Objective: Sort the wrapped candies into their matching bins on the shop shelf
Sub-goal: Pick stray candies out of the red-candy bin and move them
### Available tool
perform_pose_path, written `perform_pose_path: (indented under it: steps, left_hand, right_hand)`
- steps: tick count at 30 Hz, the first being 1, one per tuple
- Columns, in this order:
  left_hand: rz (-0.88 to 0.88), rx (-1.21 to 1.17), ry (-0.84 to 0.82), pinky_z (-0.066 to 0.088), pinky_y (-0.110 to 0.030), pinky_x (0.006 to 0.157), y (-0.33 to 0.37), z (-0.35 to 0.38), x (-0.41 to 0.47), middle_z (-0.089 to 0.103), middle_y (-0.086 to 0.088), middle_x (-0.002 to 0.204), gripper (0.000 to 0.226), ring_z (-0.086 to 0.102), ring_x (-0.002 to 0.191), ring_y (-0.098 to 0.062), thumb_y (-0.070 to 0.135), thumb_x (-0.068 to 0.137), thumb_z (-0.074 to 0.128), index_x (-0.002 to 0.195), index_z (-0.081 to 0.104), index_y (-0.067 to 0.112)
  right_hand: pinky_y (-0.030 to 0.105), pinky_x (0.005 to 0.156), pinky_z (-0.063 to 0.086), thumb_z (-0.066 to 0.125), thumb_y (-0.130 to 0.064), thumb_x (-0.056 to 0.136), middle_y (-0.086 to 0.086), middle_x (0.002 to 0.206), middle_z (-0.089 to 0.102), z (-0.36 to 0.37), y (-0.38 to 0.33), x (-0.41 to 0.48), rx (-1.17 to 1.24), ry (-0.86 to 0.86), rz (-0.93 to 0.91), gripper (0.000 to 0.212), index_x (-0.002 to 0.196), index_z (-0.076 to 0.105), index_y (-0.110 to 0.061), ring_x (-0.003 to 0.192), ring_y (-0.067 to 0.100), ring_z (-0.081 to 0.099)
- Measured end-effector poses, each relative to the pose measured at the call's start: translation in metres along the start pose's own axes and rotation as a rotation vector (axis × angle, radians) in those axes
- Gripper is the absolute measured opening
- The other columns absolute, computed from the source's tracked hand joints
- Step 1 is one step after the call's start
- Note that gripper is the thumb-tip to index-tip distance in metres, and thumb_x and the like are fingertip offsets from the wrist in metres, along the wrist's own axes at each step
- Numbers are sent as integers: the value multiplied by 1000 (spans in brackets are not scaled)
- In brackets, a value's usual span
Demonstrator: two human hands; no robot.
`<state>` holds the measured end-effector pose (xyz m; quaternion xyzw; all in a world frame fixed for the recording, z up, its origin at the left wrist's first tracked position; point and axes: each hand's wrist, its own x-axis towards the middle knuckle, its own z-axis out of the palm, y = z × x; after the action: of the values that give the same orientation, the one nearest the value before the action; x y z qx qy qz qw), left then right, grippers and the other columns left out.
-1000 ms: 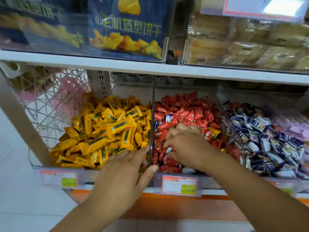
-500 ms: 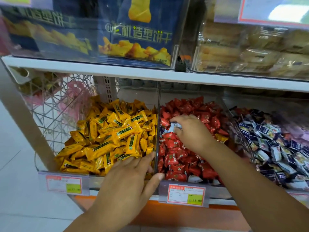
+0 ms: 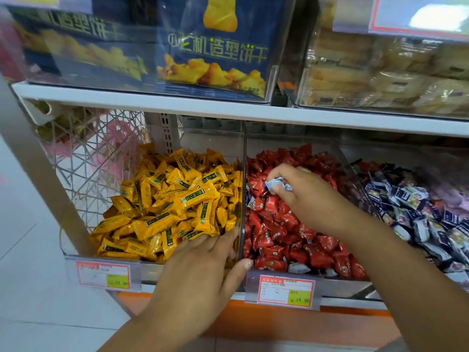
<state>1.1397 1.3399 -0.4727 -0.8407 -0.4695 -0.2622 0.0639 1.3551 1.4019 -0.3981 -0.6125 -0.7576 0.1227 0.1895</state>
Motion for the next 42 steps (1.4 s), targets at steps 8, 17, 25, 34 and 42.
perform_pose_path:
  steps: [8, 17, 25, 34, 42]
  left_hand:
    - [-2, 47, 12, 38, -18, 62, 1, 0, 0, 58, 24, 77, 63, 54, 71, -3, 56, 100, 16, 119, 65, 21]
    - [10, 57, 18, 37, -20, 63, 1, 0, 0, 58, 22, 78, 61, 54, 70, -5, 56, 100, 18, 120, 63, 20]
    - [1, 43, 0, 33, -18, 63, 1, 0, 0, 58, 22, 77, 60, 55, 69, -5, 57, 100, 19, 119, 62, 21]
    - [-2, 15, 0, 37, -20, 61, 2, 0, 0, 56, 24, 74, 62, 56, 66, -6, 58, 98, 18, 117, 64, 21]
    - [-17, -36, -9, 34, -23, 55, 2, 0, 1, 38, 27, 71, 57, 42, 64, -2, 61, 97, 21, 112, 63, 25]
  right_hand:
    - [32, 88, 45, 57, -37, 94, 5, 128, 57, 45, -5, 31, -113, -115, 37, 42, 132, 50, -21, 109, 21, 54]
    - [32, 88, 47, 67, -38, 88, 3, 122, 53, 50, -1, 28, -153, -74, -34, 48, 131, 56, -20, 110, 22, 54]
    - [31, 84, 48, 65, -35, 90, -4, 111, 64, 34, 7, 9, 94, -82, -36, 30, 118, 62, -23, 98, 14, 58]
    - [5, 69, 40, 67, -27, 89, -17, 90, 68, 0, 9, -23, 317, 55, 48, 5, 93, 67, -31, 79, -3, 61]
    - [11, 69, 38, 63, -34, 91, -3, 110, 68, -35, 34, -56, 148, 320, 165, 29, 117, 64, -20, 96, 7, 63]
